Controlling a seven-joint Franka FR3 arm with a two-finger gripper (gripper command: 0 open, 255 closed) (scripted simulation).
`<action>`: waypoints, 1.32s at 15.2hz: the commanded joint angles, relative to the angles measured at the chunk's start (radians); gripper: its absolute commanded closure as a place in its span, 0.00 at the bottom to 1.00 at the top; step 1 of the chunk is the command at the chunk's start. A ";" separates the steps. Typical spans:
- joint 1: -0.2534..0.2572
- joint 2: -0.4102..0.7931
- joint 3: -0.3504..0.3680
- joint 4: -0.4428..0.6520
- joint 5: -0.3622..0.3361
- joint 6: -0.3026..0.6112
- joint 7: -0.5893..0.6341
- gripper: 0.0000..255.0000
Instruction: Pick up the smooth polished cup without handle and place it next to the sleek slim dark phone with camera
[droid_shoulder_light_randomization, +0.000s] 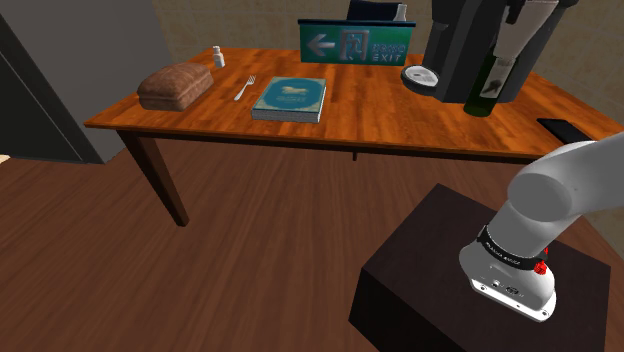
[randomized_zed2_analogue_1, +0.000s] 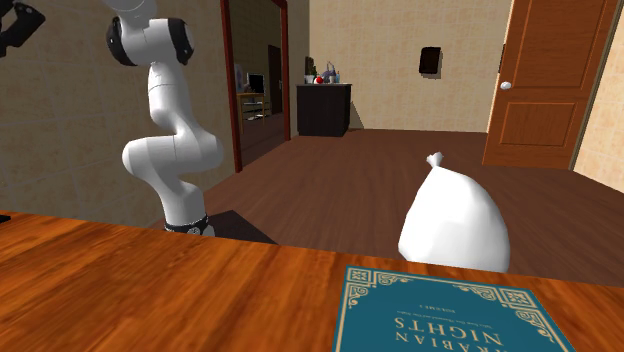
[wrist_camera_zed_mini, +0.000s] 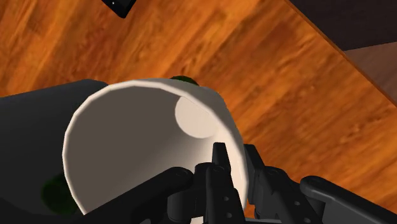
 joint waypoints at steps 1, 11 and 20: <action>-0.013 -0.026 -0.037 -0.017 -0.023 0.005 -0.047 1.00; -0.043 -0.072 -0.145 -0.074 -0.085 0.057 -0.156 1.00; -0.057 -0.121 -0.163 -0.226 -0.110 0.159 -0.129 1.00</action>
